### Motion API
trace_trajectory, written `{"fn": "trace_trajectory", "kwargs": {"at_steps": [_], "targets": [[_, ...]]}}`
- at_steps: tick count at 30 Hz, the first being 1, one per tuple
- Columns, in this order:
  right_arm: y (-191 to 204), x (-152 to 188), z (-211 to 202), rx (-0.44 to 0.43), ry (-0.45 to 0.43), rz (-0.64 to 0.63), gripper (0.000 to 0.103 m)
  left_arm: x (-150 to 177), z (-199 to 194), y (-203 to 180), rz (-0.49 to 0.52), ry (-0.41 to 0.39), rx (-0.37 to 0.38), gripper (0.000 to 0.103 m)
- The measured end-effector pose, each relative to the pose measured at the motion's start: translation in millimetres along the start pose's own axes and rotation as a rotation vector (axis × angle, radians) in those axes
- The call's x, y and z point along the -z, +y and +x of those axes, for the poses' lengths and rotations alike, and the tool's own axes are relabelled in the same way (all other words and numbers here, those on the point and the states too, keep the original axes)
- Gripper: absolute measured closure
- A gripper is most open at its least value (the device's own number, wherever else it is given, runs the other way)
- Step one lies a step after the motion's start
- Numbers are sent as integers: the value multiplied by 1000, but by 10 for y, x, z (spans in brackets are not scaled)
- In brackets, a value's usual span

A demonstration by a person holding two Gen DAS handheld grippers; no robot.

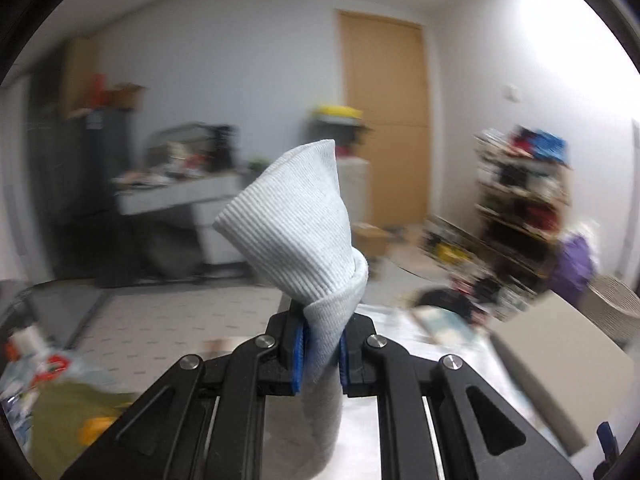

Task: Fold large clothes
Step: 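Grasp the other sleeve cuff with the left gripper and lift it, then lay the sleeve across the sweatshirt body with the left gripper and release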

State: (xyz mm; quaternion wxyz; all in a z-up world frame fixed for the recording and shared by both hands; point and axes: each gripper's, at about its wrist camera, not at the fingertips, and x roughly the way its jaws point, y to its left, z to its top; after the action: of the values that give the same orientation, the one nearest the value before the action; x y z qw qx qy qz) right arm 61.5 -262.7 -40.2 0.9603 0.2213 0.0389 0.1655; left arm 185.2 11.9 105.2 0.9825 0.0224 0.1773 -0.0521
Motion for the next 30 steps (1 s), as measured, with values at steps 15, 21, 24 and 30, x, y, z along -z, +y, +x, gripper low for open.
{"fn": "trace_trajectory", "kwargs": {"at_steps": [15, 21, 24, 30], "targets": [[-632, -198, -318, 229, 17, 17, 0, 1479, 1821, -1872, 228, 446, 276, 96], [-735, -138, -198, 254, 82, 31, 0, 1605, 1910, -1754, 130, 685, 544, 57], [-729, -141, -104, 258, 110, 18, 0, 1350, 1575, -1374, 46, 647, 669, 32], [-497, -337, 225, 207, 188, -82, 0, 1283, 1017, -387, 129, 480, 415, 25]]}}
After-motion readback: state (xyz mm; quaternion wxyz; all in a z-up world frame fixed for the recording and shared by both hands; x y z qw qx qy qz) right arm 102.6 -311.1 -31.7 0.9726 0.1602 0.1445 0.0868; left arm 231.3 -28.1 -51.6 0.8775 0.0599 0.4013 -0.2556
